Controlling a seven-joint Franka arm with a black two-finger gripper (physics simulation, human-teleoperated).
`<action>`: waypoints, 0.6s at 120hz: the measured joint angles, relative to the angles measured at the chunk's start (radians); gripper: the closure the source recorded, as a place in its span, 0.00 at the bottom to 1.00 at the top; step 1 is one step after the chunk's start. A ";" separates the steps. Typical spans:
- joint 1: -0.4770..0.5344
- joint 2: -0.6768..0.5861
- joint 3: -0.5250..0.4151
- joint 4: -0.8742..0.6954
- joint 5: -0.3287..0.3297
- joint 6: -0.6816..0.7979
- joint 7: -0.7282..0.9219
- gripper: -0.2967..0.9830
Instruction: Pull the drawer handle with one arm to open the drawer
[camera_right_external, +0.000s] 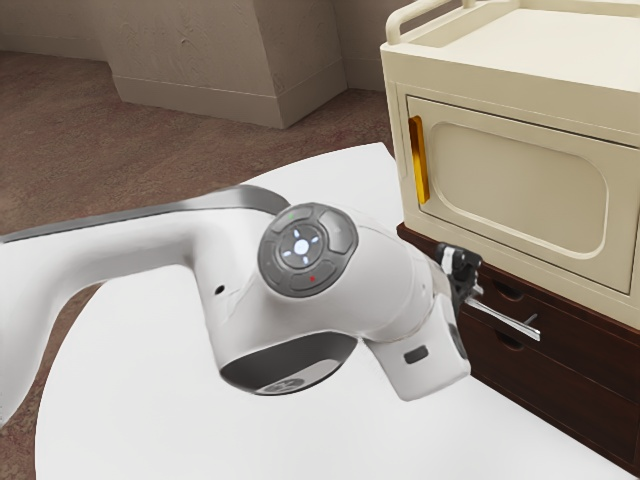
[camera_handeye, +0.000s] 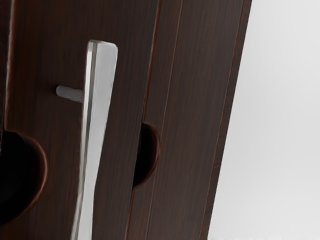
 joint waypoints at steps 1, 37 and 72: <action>0.001 0.001 0.000 0.001 0.000 0.000 0.001 0.23; 0.007 0.033 0.002 0.048 -0.003 -0.075 0.038 0.23; -0.067 0.047 0.006 0.050 -0.002 -0.107 0.064 0.23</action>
